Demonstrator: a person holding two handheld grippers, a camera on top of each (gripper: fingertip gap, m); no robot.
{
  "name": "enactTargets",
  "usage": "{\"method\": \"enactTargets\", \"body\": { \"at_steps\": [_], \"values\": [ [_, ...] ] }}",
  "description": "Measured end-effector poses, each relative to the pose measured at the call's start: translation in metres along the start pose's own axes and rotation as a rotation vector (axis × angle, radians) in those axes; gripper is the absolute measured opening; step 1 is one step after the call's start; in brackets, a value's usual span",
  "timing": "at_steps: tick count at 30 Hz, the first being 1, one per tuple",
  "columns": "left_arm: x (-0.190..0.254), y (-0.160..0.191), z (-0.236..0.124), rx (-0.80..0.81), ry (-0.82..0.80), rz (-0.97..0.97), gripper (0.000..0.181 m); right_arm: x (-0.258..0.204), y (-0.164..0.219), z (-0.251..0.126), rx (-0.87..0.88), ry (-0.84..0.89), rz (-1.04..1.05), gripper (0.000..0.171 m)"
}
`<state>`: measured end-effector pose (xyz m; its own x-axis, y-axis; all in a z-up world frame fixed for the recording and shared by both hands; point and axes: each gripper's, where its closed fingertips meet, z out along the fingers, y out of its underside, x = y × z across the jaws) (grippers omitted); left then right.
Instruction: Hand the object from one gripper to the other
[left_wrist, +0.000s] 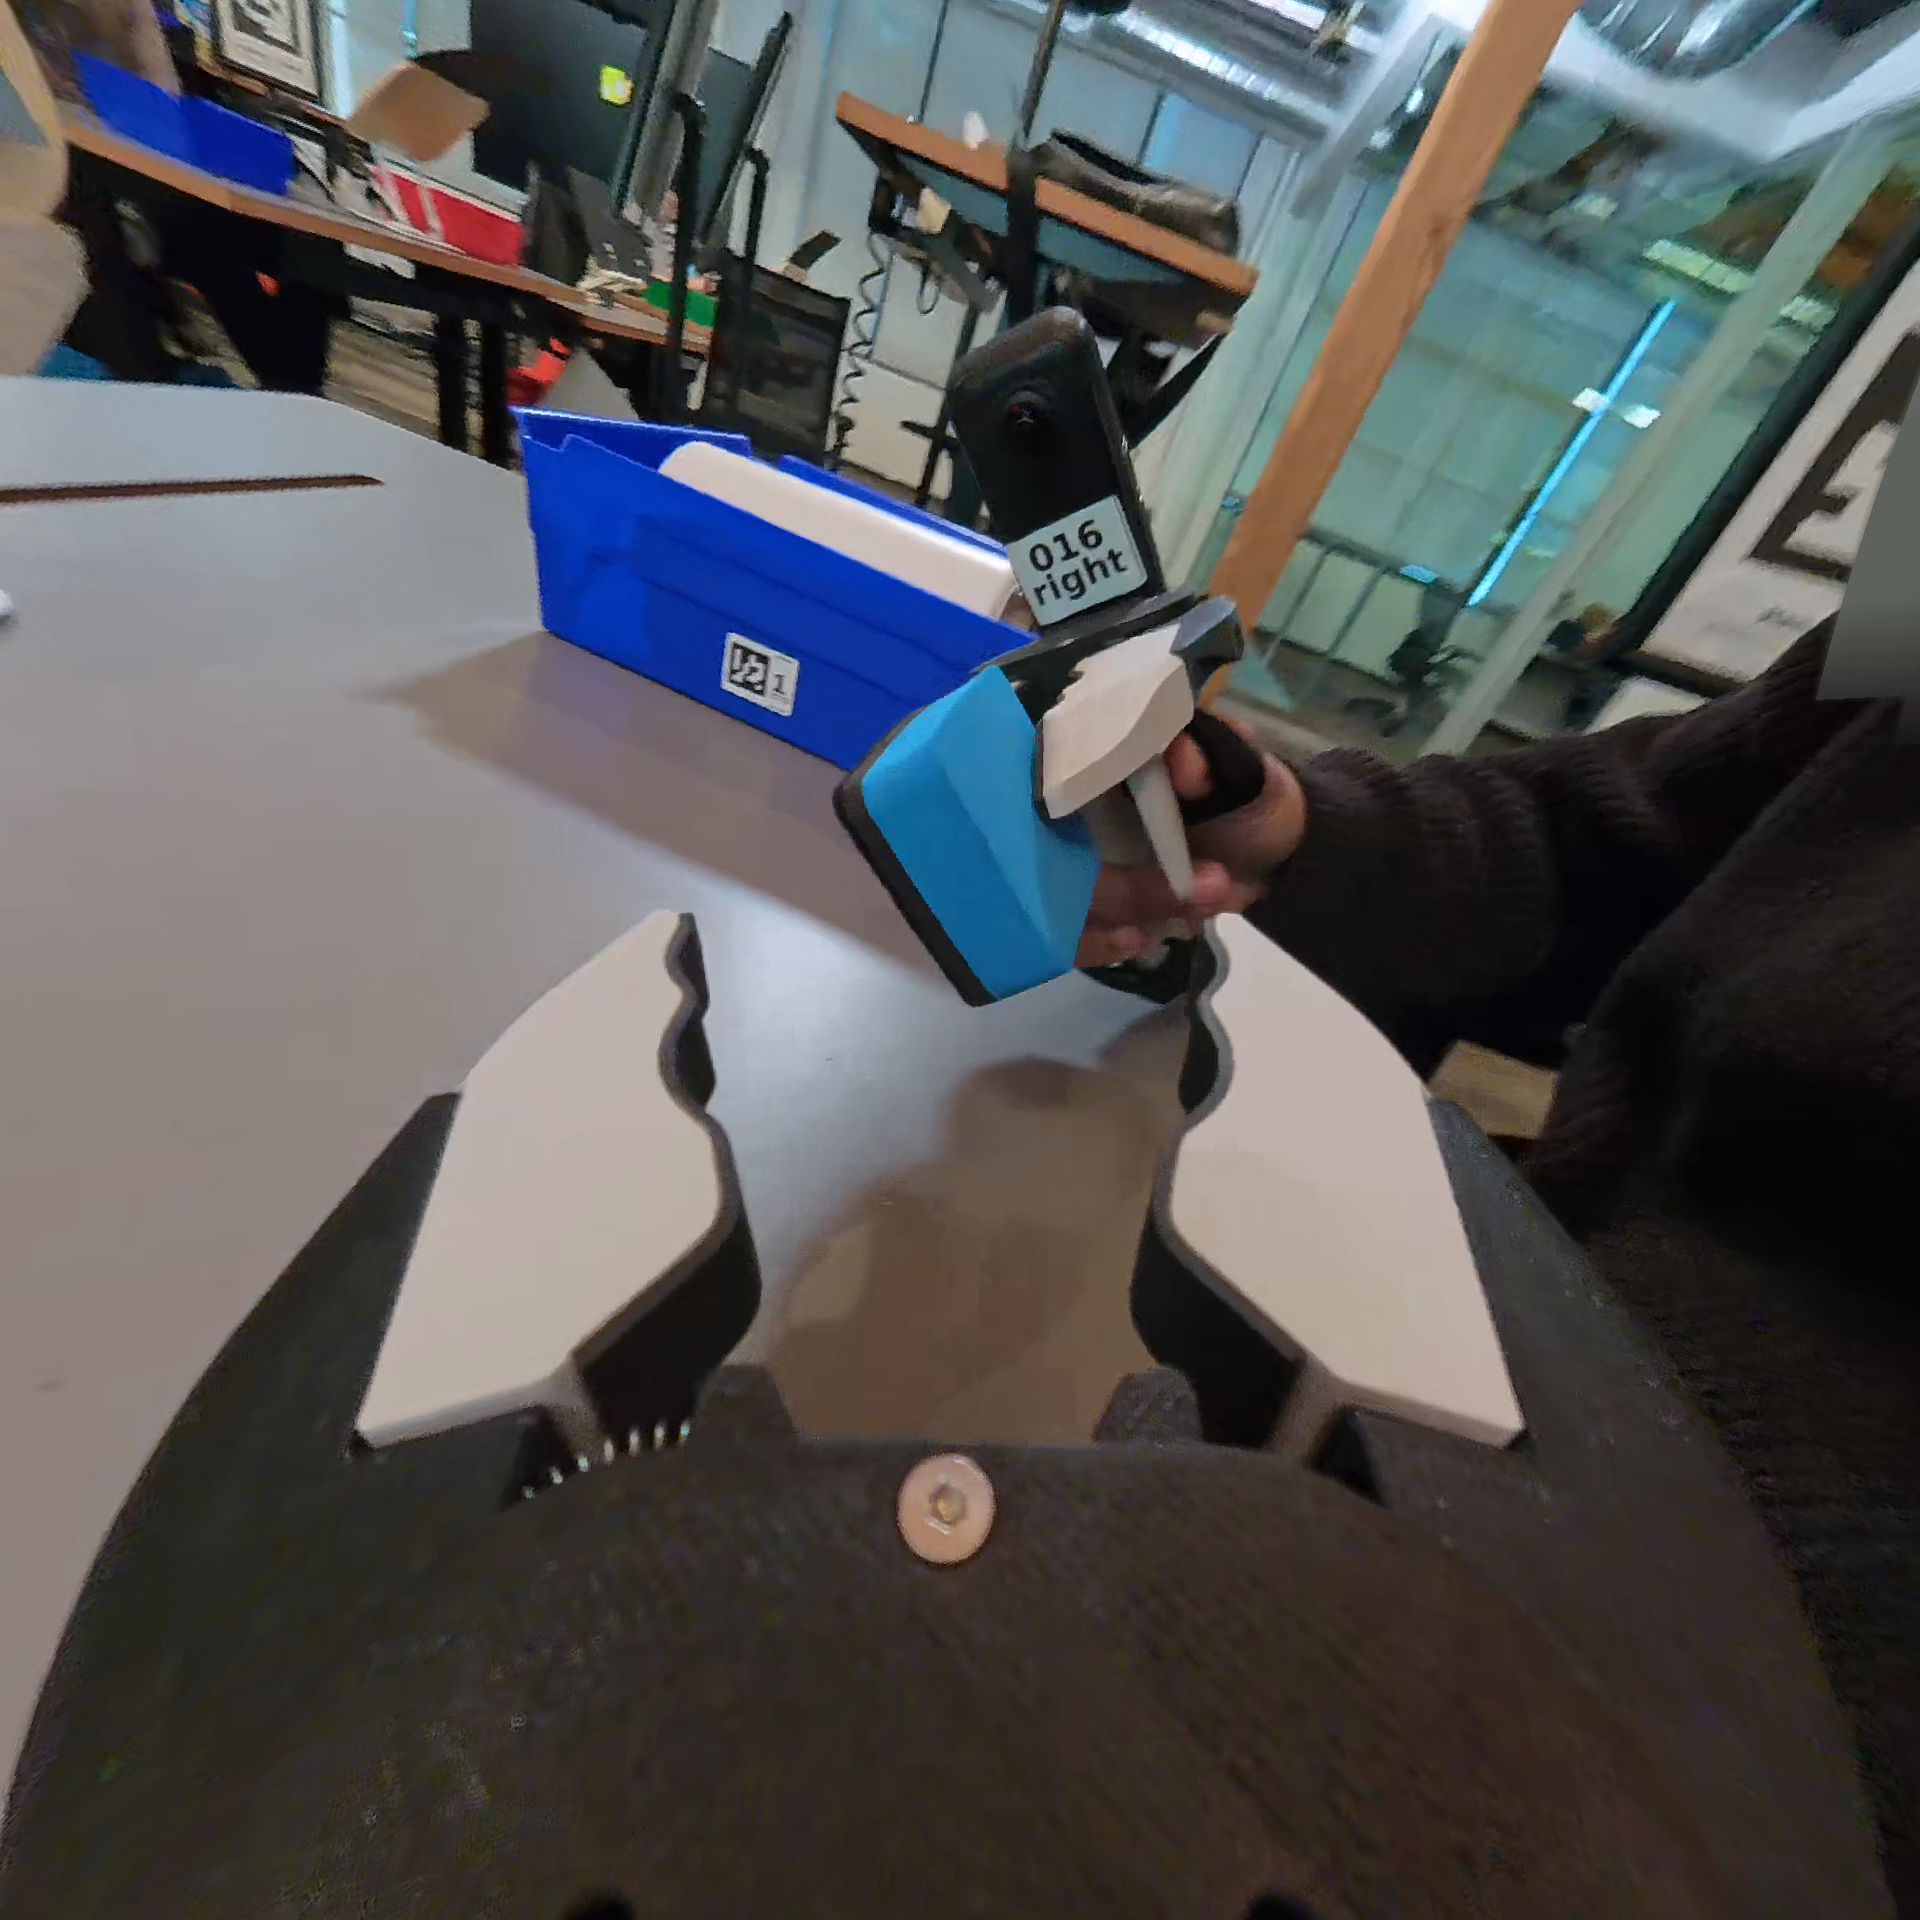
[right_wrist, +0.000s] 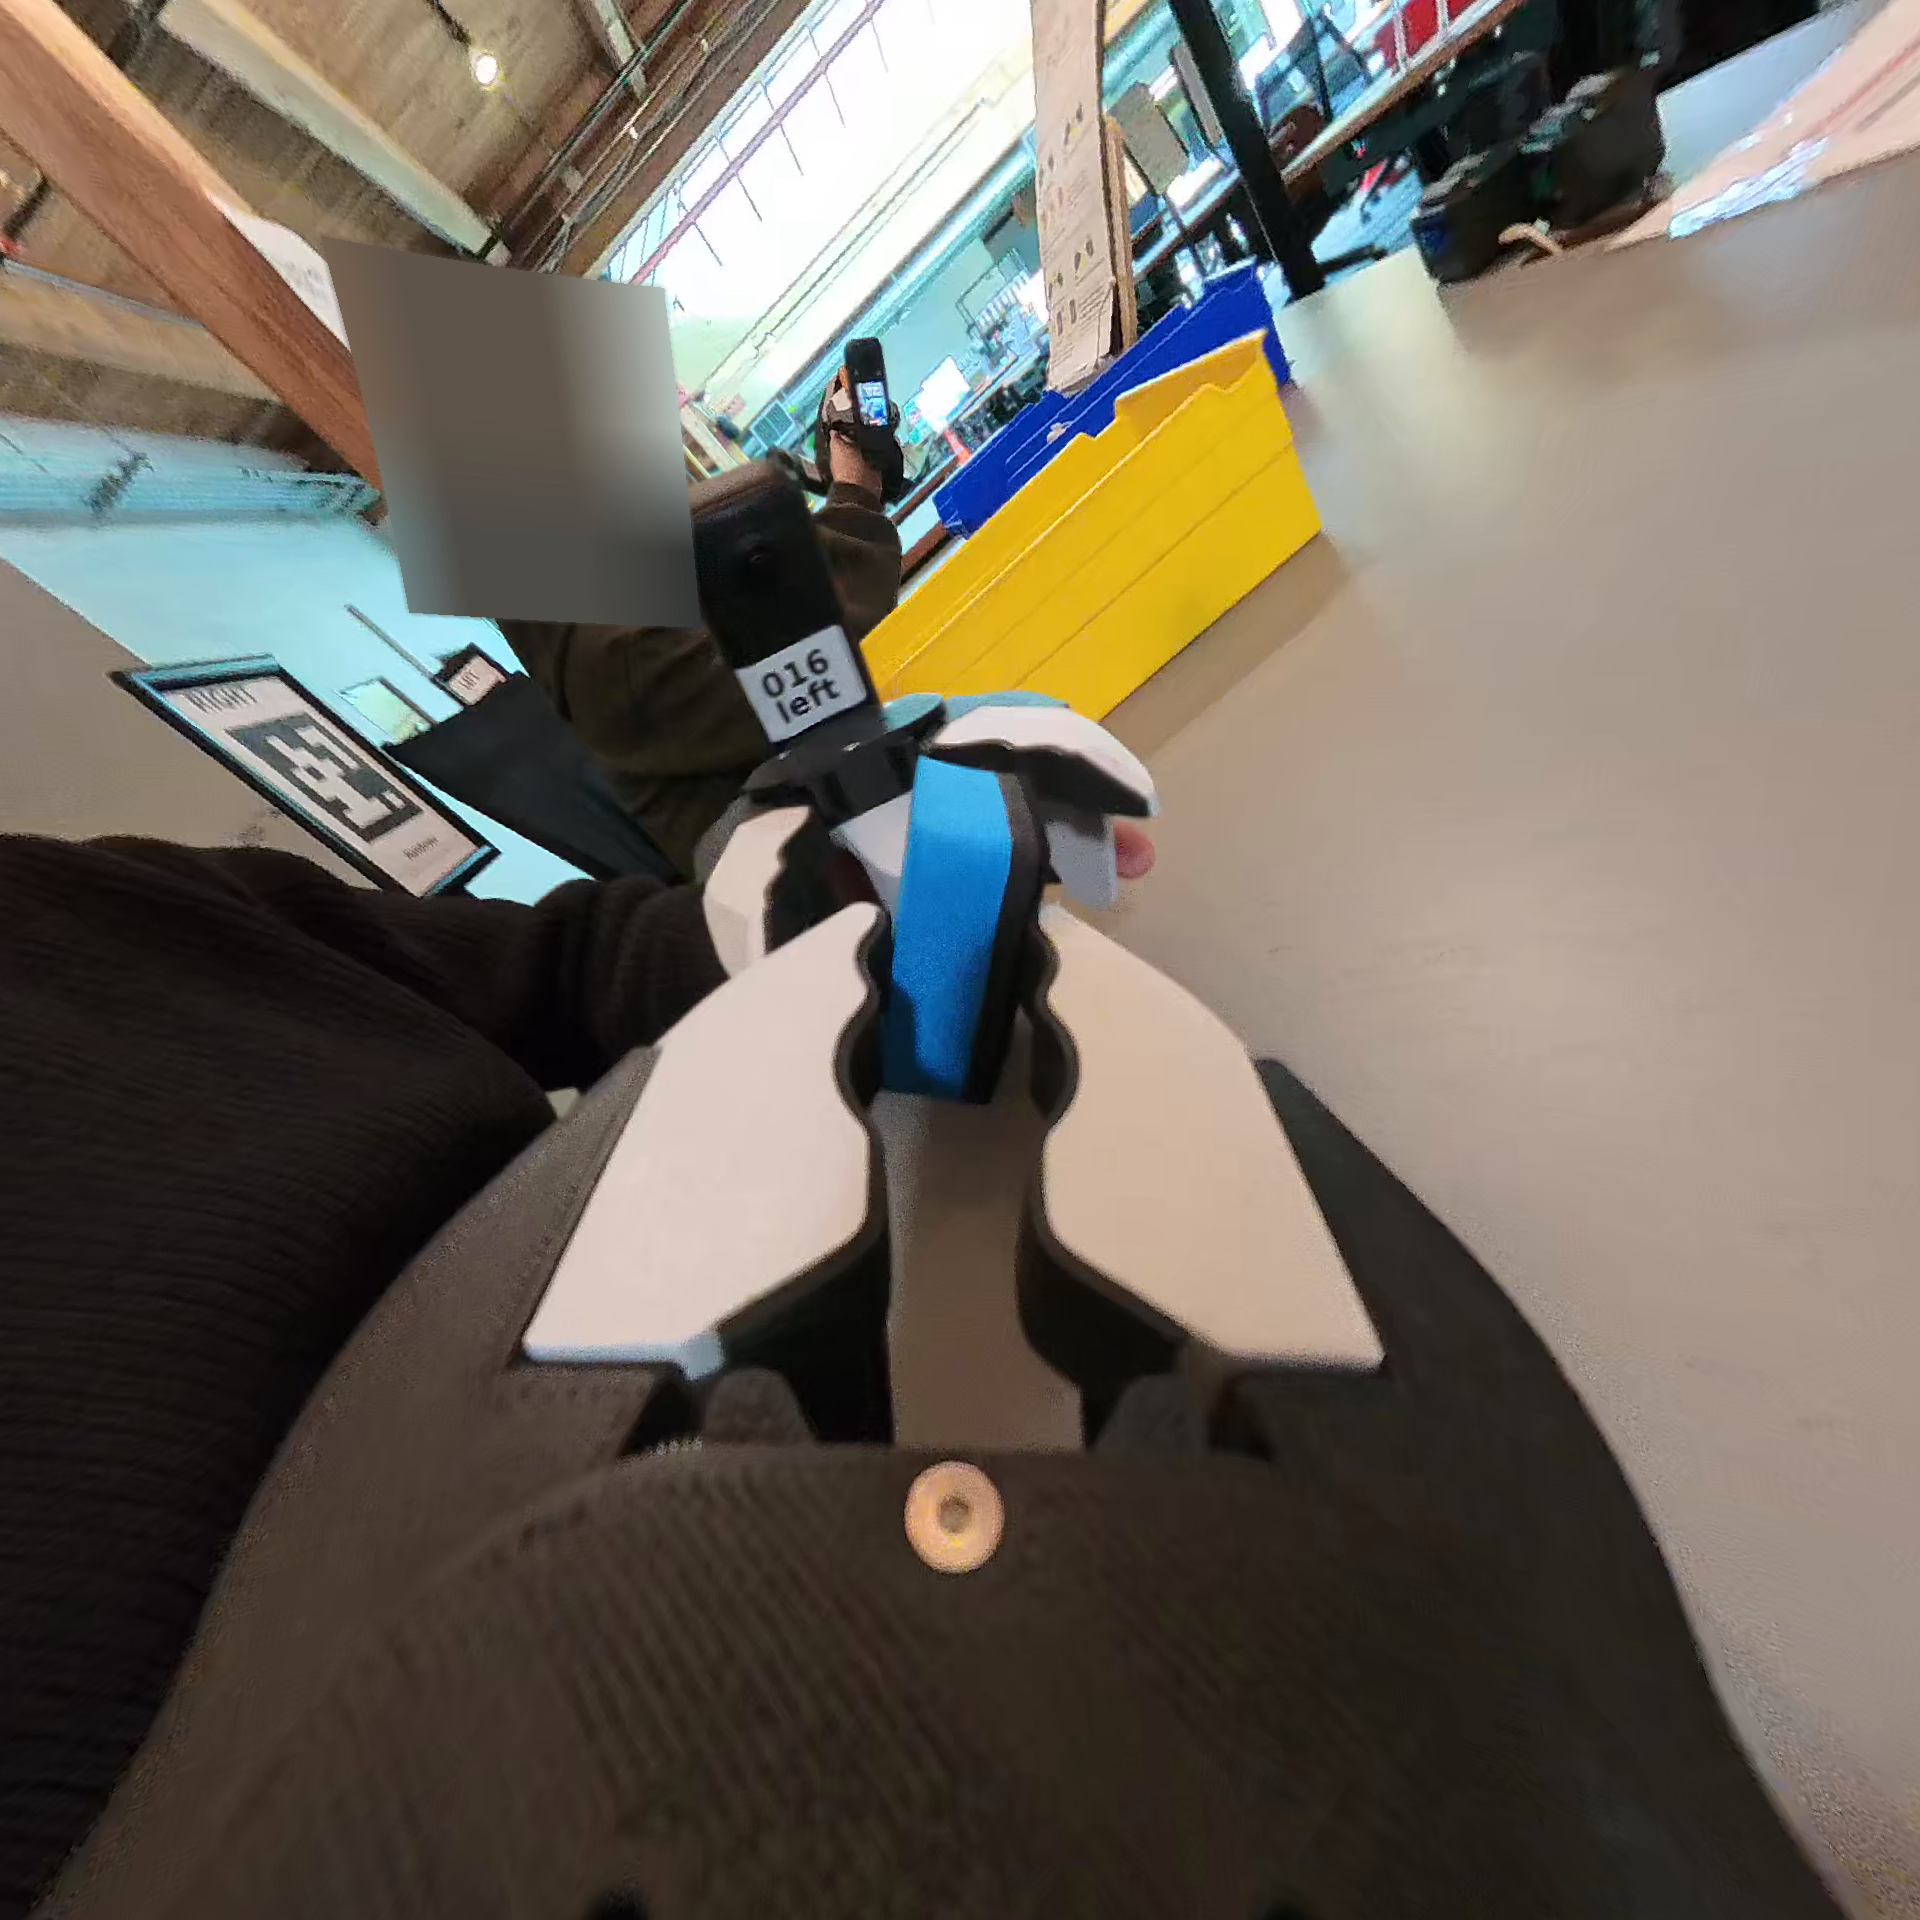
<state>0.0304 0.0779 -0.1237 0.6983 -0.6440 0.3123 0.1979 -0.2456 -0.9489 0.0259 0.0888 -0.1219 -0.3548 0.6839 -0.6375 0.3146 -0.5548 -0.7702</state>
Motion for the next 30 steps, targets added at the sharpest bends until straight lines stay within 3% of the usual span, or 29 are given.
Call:
{"method": "enactTargets", "body": {
  "at_steps": [5,11,21,26,30],
  "values": [
    [0.004,0.008,0.004,-0.079,-0.084,0.263,0.095,0.004,0.010,0.004,-0.050,-0.004,0.099,0.024],
    [0.017,0.013,0.009,-0.113,-0.109,0.542,0.092,-0.008,0.018,0.008,-0.084,-0.139,0.254,0.024],
    [0.031,0.009,0.005,-0.055,-0.018,0.560,0.058,-0.021,0.027,0.012,-0.131,-0.268,0.402,0.025],
    [0.034,0.006,0.004,-0.054,-0.005,0.558,0.058,-0.026,0.024,0.012,-0.115,-0.305,0.403,0.026],
    [0.029,0.003,0.002,-0.043,-0.009,0.499,0.057,-0.020,0.019,0.014,-0.065,-0.256,0.350,0.056]
  ]
}}
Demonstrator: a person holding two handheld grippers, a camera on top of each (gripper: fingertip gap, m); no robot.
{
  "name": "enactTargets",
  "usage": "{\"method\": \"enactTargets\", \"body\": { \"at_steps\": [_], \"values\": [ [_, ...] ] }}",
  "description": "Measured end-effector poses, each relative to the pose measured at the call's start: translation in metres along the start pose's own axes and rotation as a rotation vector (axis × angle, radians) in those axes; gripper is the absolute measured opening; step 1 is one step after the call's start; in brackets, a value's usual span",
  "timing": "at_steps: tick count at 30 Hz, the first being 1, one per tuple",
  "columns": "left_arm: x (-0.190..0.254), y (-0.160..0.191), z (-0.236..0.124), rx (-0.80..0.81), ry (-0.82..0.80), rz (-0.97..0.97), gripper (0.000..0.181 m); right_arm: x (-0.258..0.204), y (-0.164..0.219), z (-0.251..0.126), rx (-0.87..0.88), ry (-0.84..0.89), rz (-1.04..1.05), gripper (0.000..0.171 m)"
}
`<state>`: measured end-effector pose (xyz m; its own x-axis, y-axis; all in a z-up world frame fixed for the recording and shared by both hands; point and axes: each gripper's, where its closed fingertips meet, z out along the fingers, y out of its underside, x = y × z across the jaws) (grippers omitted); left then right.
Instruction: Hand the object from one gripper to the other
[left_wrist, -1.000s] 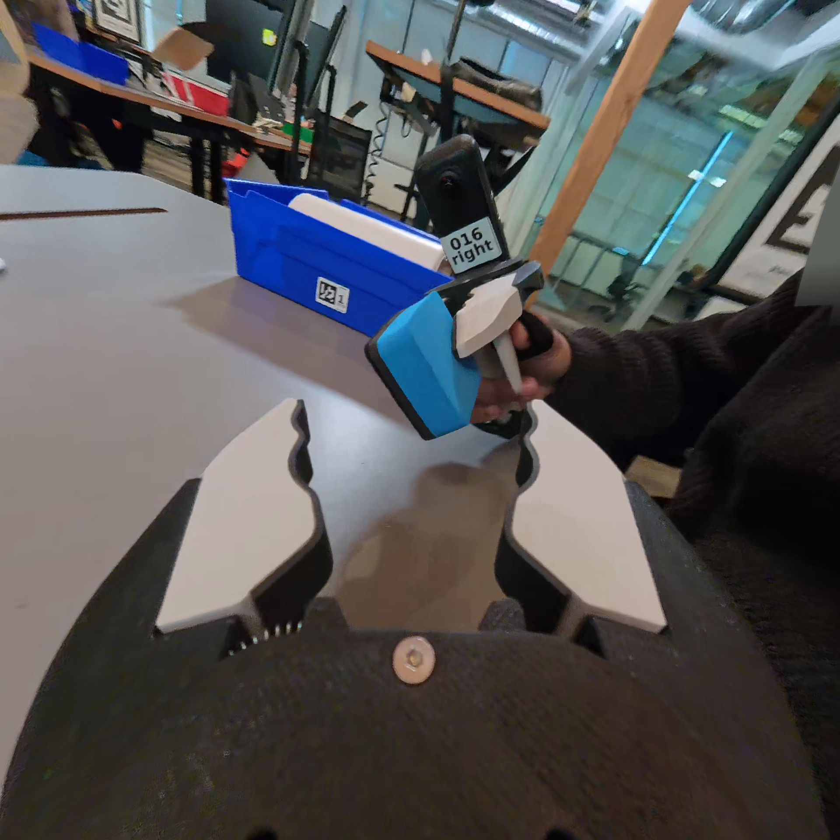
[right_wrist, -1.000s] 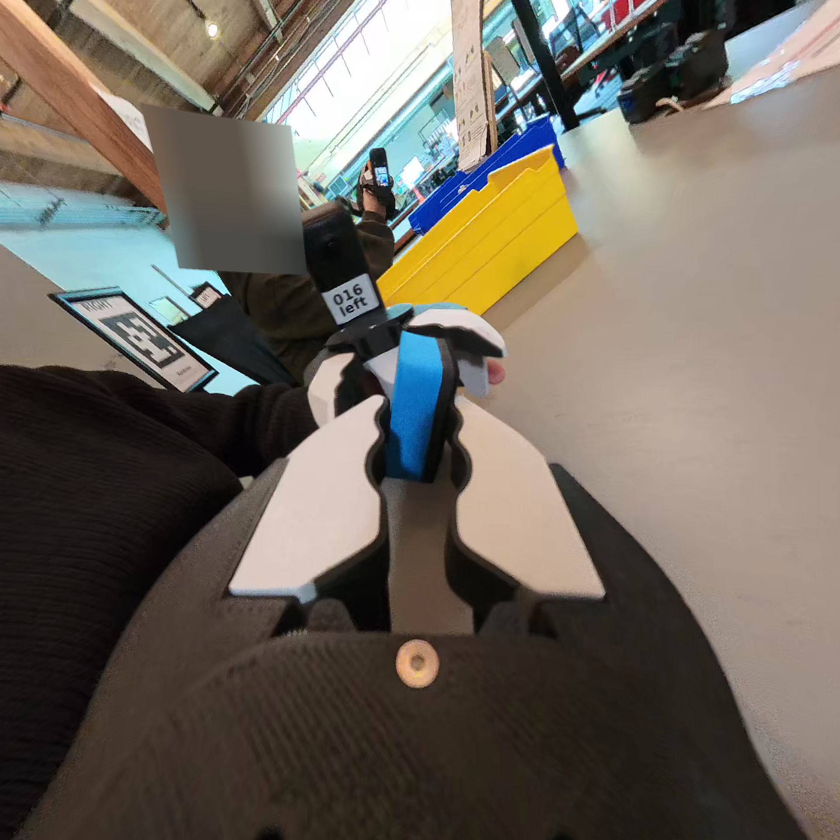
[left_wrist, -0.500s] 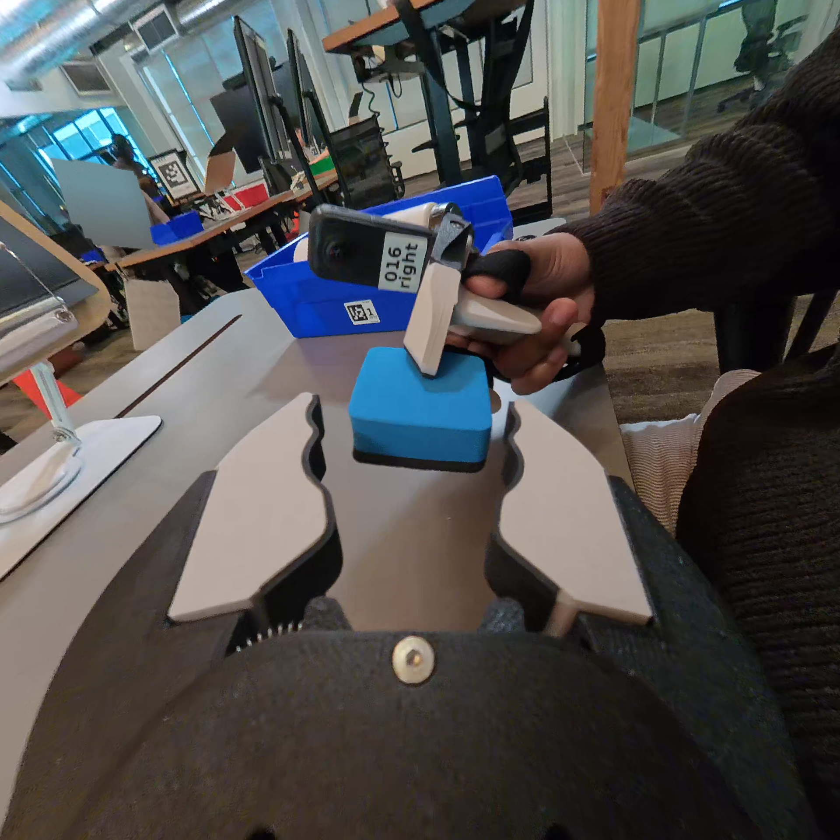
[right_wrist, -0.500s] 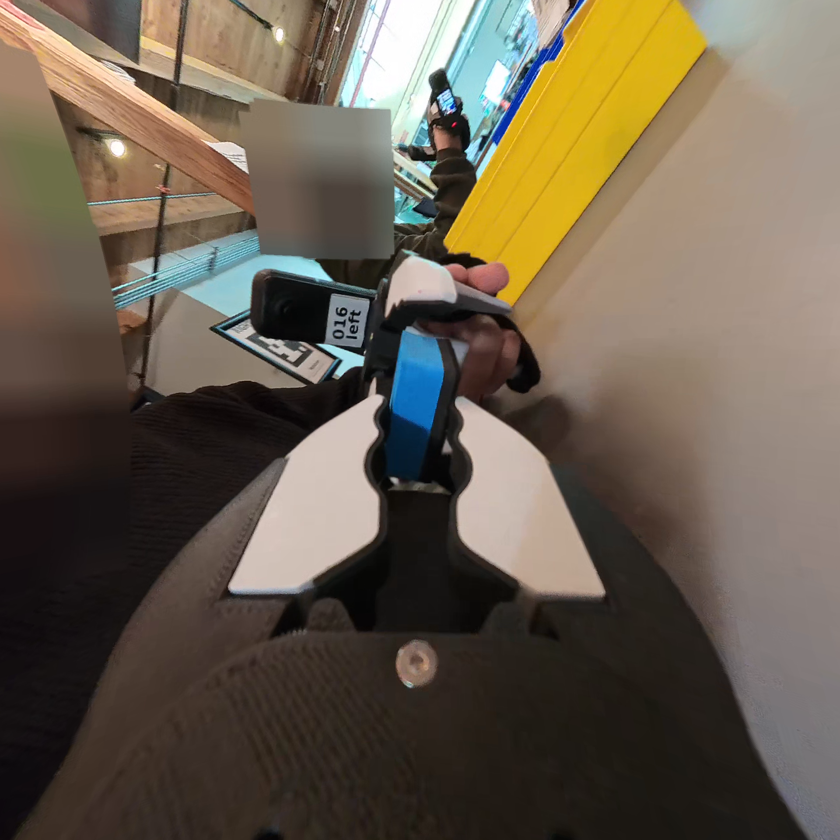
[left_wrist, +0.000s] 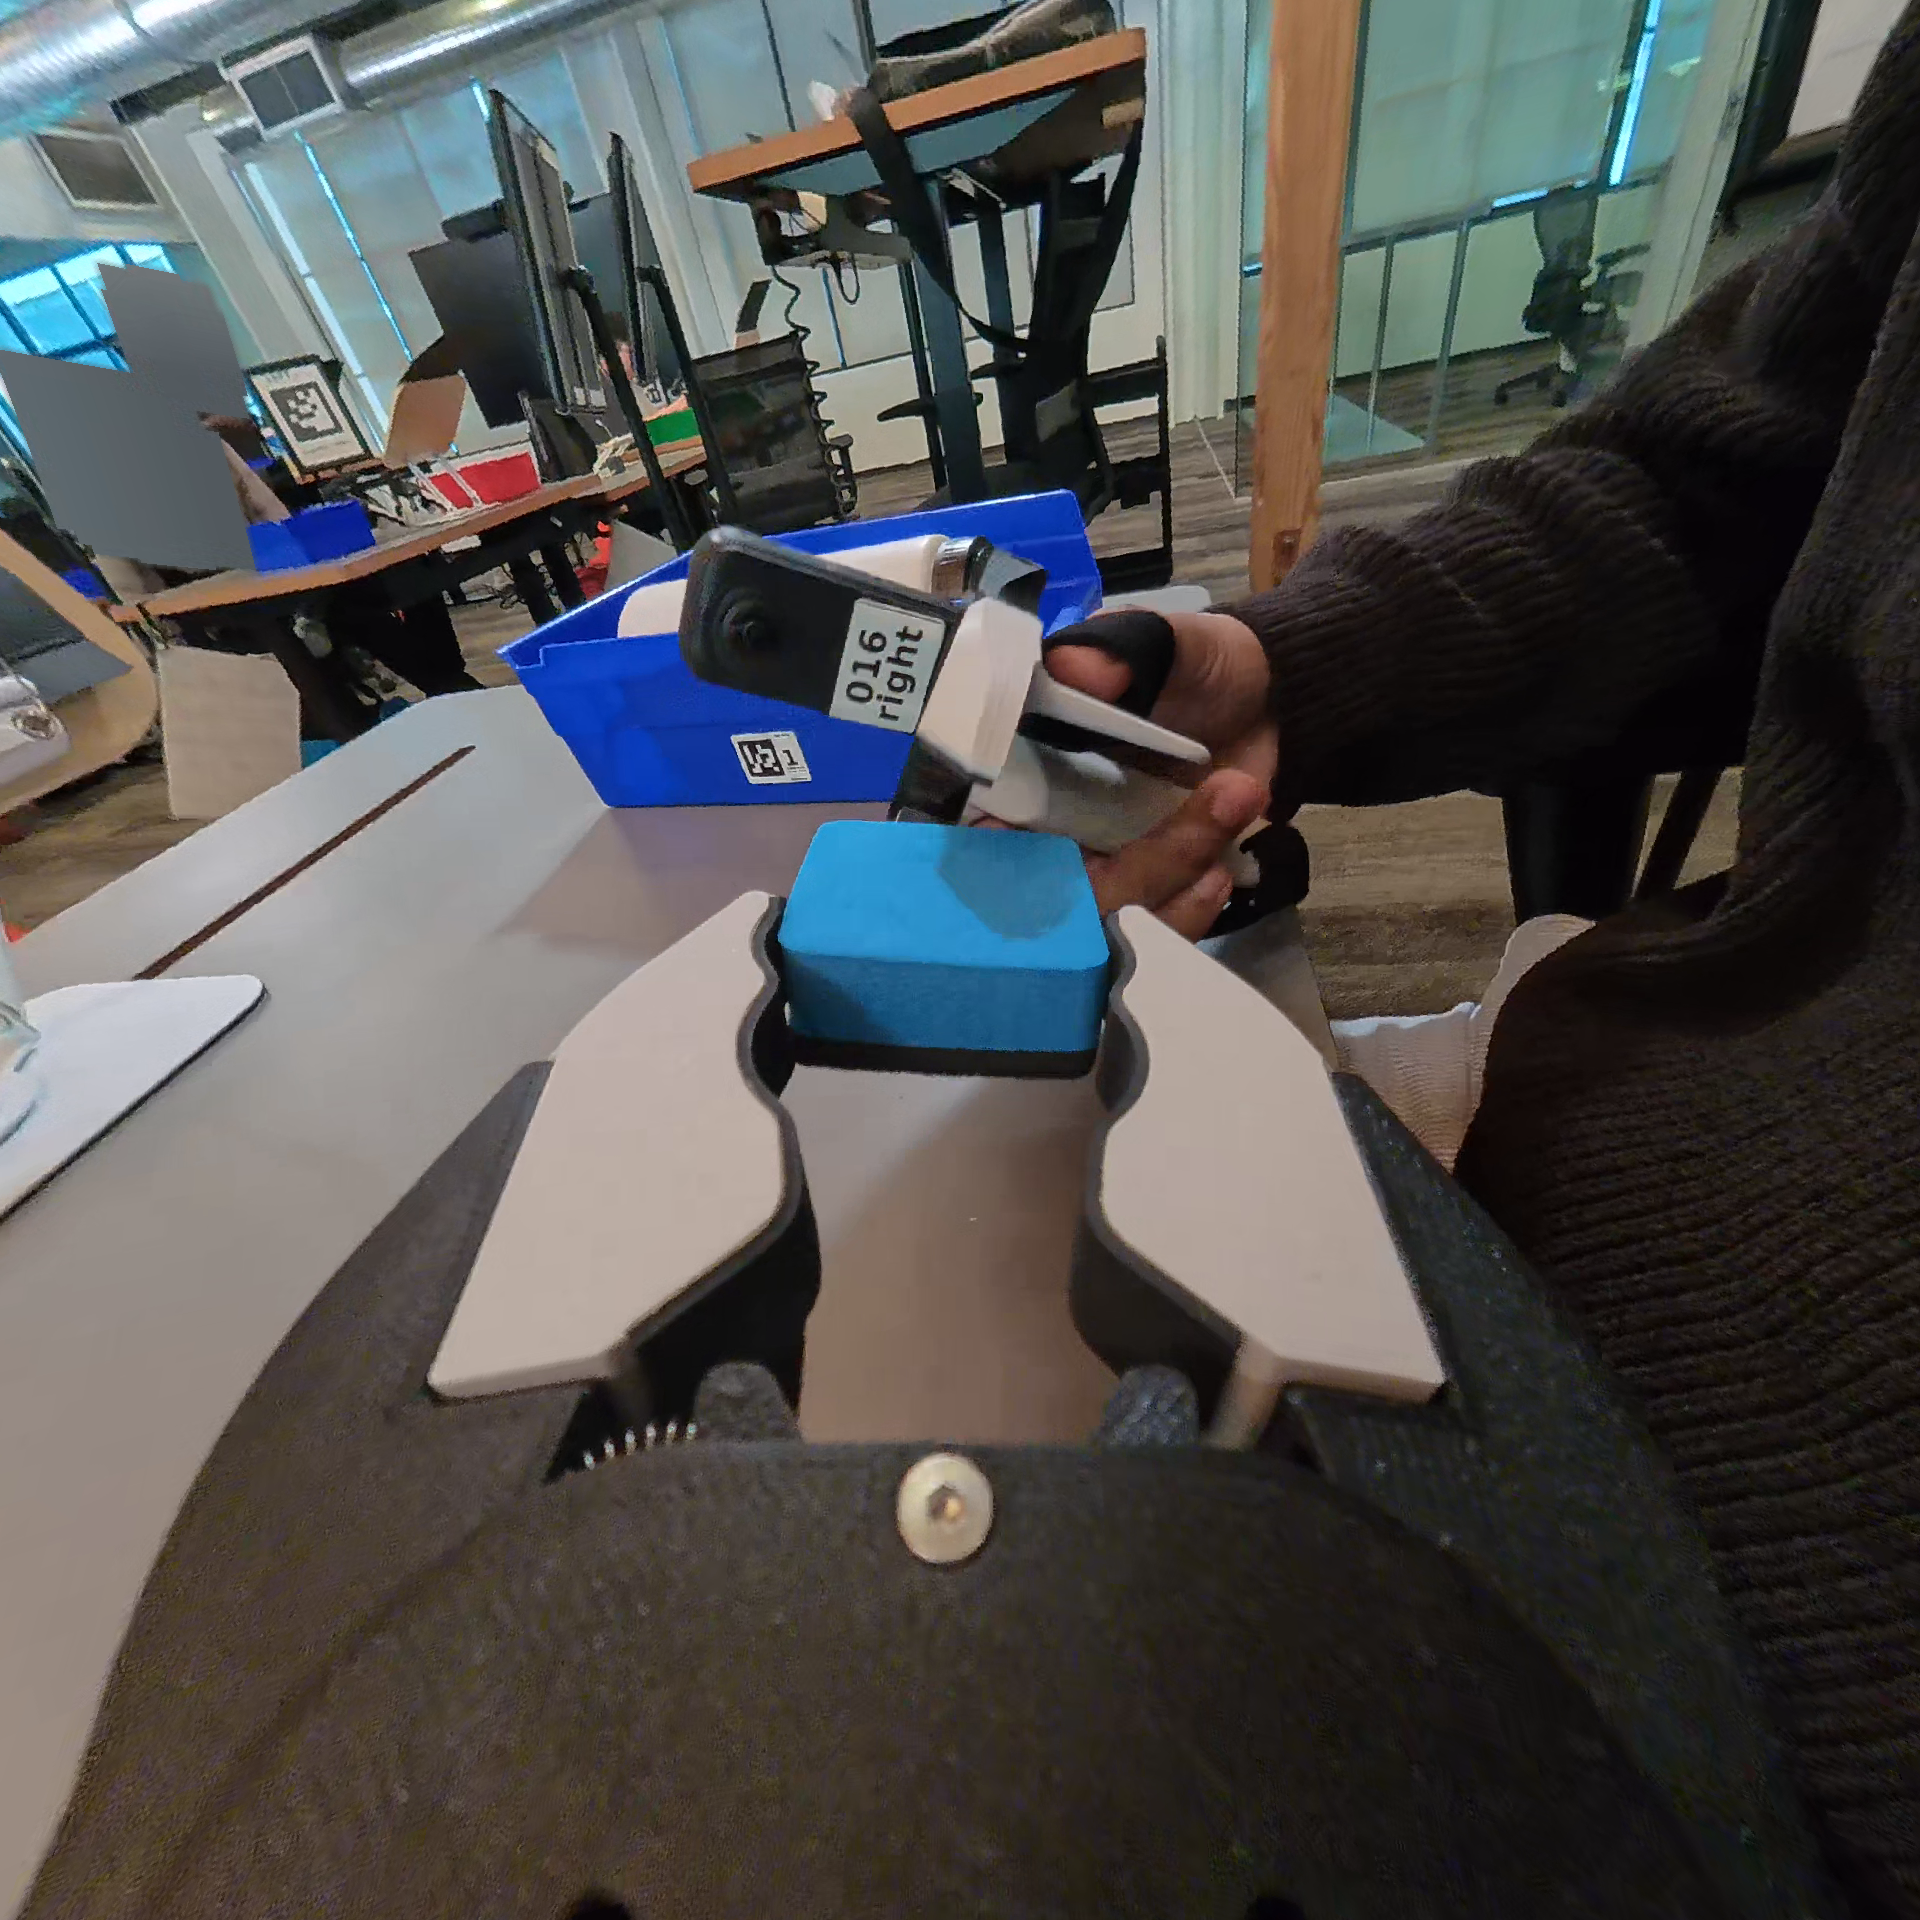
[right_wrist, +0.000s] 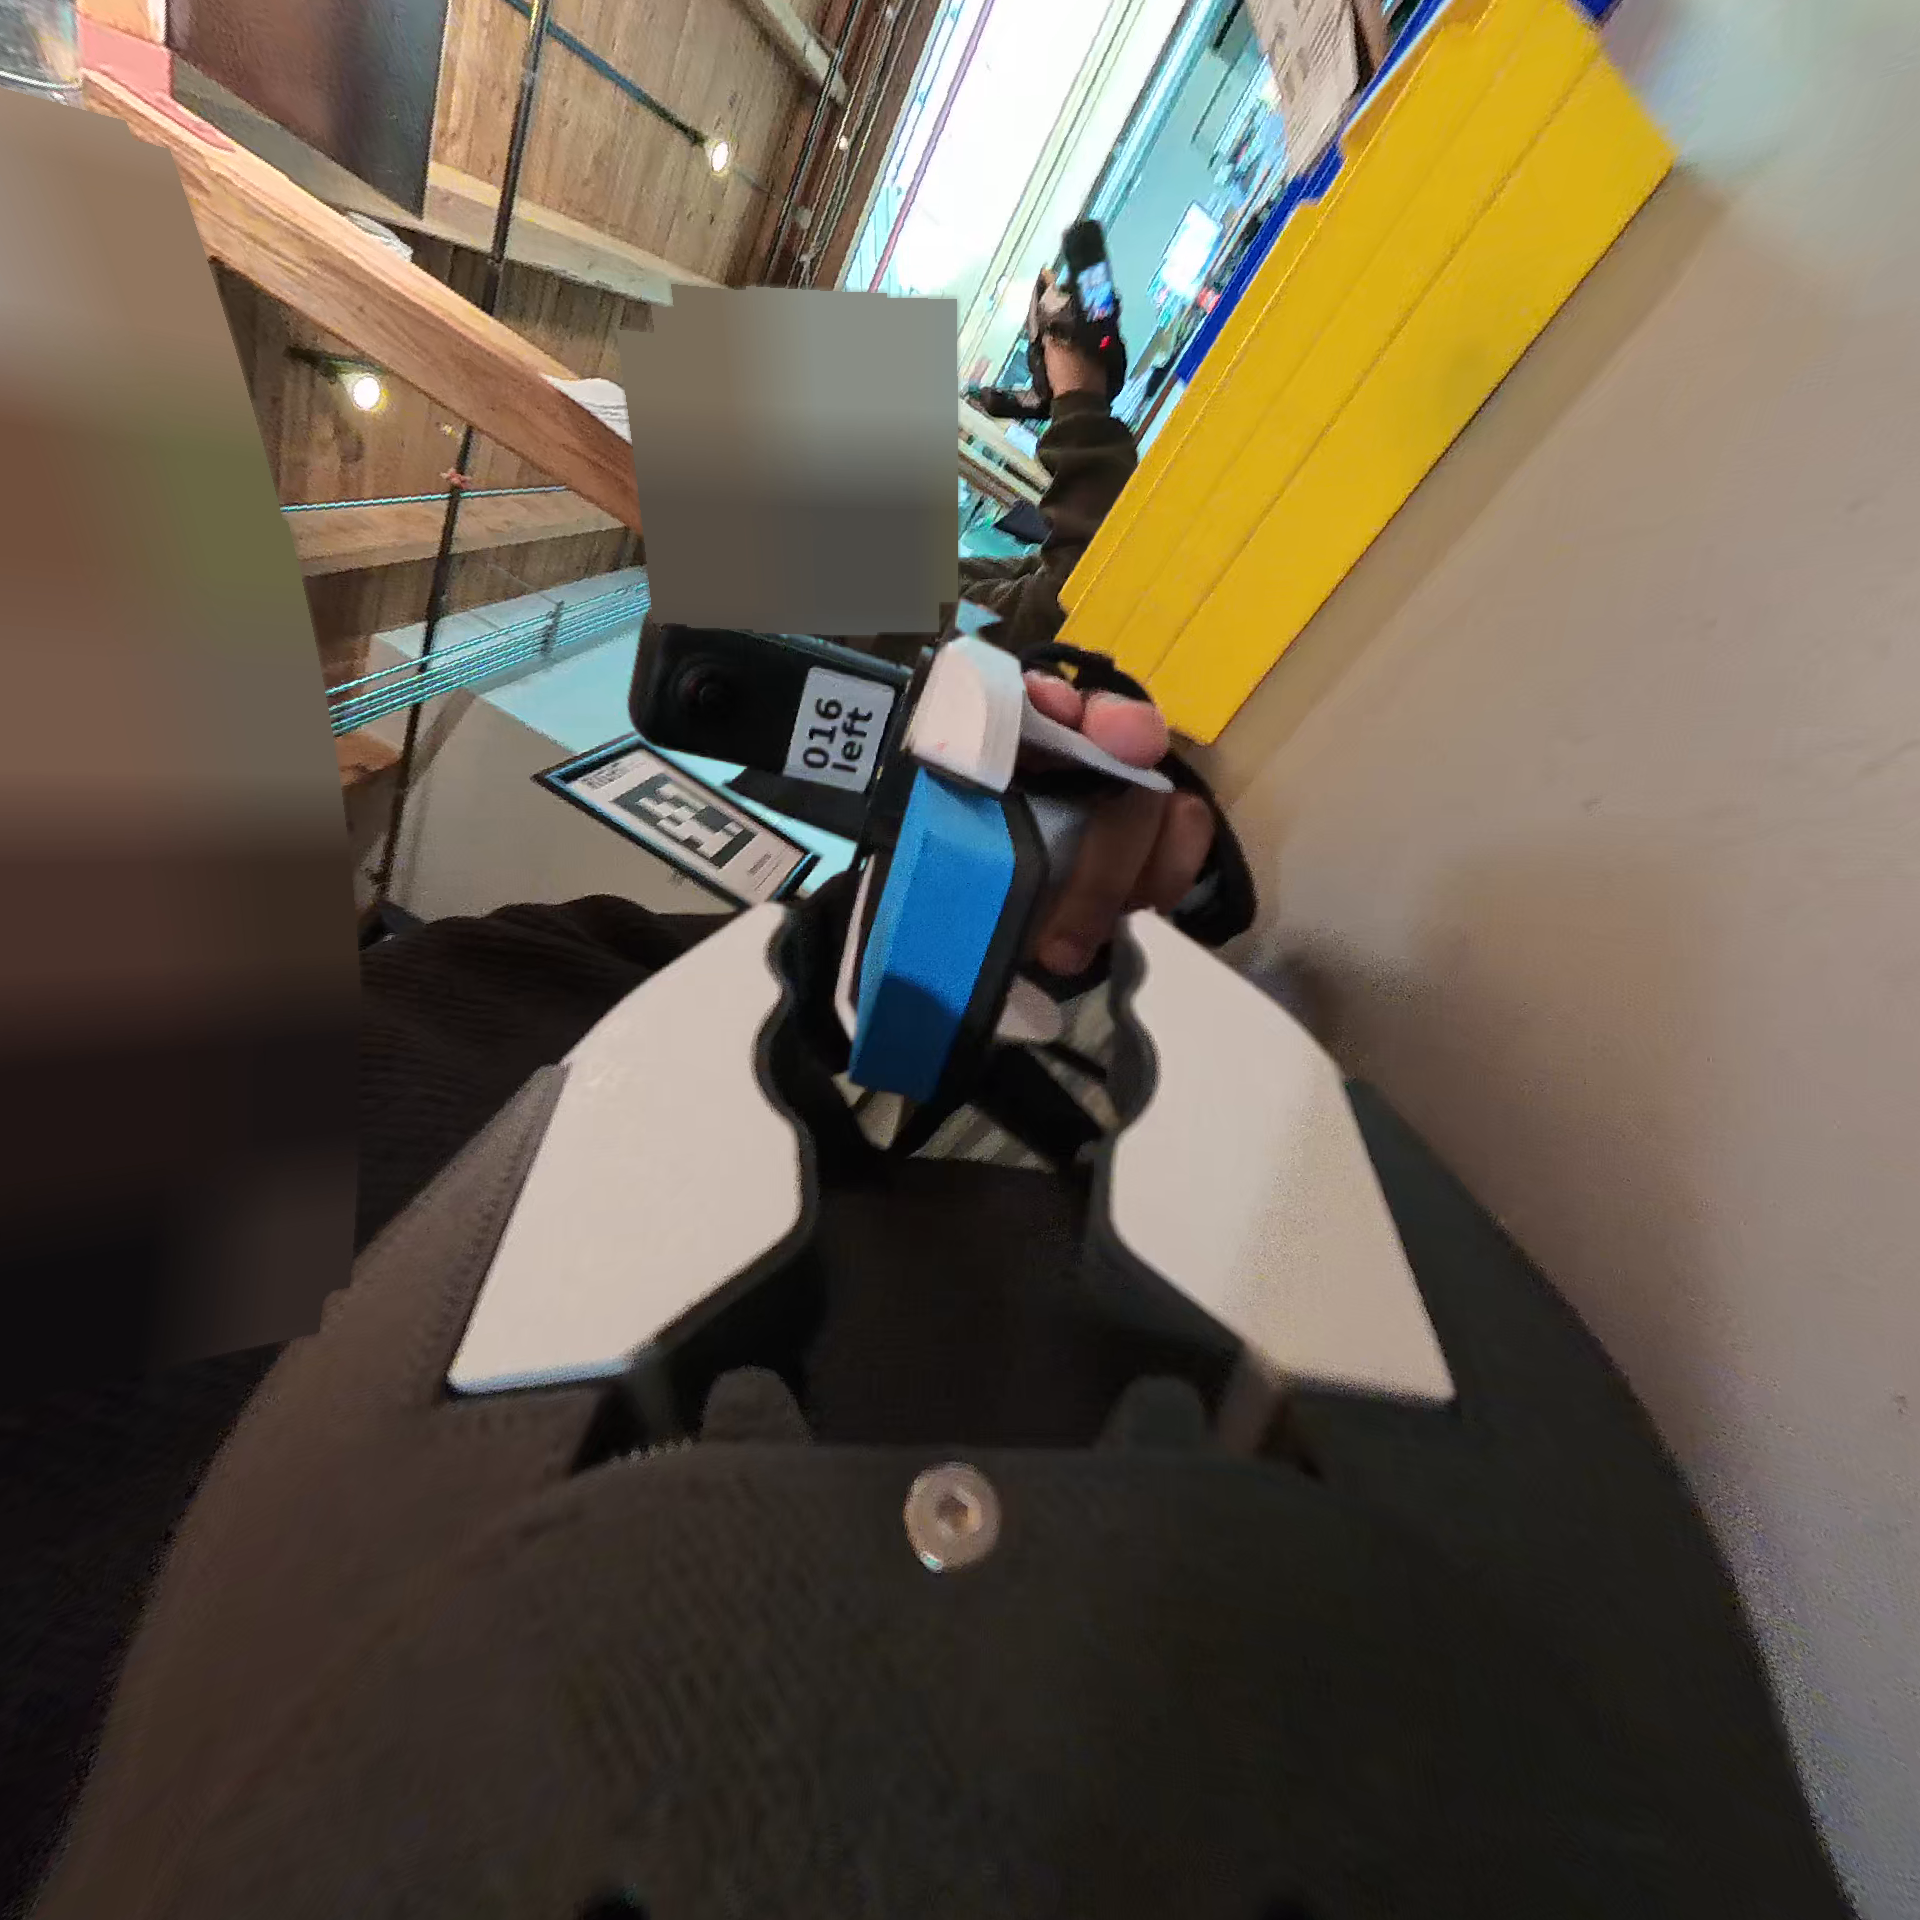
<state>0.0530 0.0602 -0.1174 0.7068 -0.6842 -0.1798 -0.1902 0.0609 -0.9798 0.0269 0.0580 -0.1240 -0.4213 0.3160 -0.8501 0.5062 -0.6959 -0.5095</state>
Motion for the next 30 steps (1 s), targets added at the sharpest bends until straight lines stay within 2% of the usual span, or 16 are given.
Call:
{"method": "enactTargets", "body": {
  "at_steps": [2,8,15,19,23,26,30],
  "values": [
    [-0.004,0.000,-0.001,0.015,0.006,-0.064,0.057,0.001,-0.007,-0.002,0.039,0.029,-0.048,0.067],
    [-0.010,0.000,-0.005,0.070,0.107,-0.395,0.058,-0.005,-0.024,-0.011,0.111,0.117,-0.257,0.072],
    [-0.026,-0.007,-0.014,0.243,0.238,-0.893,0.058,-0.028,-0.025,-0.007,0.108,0.228,-0.836,0.084],
    [-0.028,-0.008,-0.016,0.273,0.283,-0.990,0.058,-0.027,-0.018,-0.003,0.049,0.320,-1.107,0.078],
    [-0.016,-0.005,-0.010,0.204,0.314,-0.963,0.059,-0.023,-0.010,0.001,-0.012,0.357,-1.230,0.071],
    [-0.003,-0.005,-0.006,0.153,0.367,-0.945,0.060,-0.023,-0.006,0.002,-0.045,0.381,-1.330,0.058],
    [0.007,-0.009,-0.004,0.146,0.454,-1.043,0.060,-0.016,0.003,0.004,-0.134,0.436,-1.469,0.046]
  ]
}}
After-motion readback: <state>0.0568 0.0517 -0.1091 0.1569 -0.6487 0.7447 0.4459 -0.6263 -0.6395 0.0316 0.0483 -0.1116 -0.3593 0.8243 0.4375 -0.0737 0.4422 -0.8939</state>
